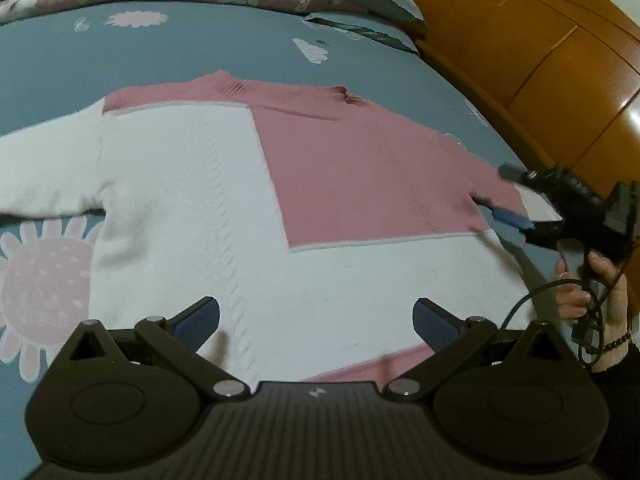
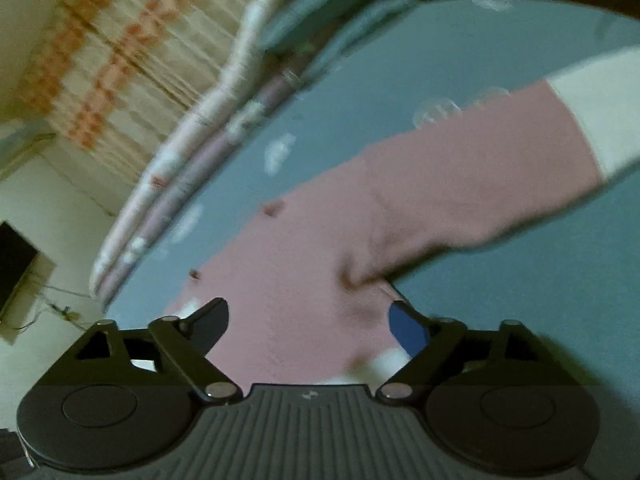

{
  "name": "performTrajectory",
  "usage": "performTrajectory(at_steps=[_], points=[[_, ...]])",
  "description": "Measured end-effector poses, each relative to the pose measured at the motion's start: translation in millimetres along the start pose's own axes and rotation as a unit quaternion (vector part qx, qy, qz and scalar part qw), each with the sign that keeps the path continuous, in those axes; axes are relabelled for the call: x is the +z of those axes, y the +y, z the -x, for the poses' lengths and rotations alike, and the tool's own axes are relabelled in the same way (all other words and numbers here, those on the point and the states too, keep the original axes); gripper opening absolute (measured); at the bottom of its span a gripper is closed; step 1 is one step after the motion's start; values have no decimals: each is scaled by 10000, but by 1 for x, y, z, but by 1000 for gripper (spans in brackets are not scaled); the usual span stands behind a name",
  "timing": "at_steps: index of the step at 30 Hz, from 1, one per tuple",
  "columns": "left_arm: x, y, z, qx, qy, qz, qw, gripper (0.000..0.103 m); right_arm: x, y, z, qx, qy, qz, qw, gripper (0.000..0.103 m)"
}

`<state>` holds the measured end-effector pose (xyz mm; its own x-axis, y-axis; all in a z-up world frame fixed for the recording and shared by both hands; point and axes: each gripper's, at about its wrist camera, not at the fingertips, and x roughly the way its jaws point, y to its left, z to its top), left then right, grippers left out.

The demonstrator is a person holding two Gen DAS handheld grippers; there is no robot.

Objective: Fold clothes

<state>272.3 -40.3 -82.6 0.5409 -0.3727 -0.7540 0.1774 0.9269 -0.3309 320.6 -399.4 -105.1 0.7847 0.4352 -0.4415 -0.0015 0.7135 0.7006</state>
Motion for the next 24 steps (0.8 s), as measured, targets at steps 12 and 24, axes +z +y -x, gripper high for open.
performTrajectory(at_steps=[12, 24], points=[[-20, 6, 12, 246, 66, 29, 9997, 102, 6, 12, -29, -789, 532, 199, 9953, 85], [-44, 17, 17, 430, 119, 145, 9989, 102, 27, 11, -69, -327, 374, 363, 9981, 89]])
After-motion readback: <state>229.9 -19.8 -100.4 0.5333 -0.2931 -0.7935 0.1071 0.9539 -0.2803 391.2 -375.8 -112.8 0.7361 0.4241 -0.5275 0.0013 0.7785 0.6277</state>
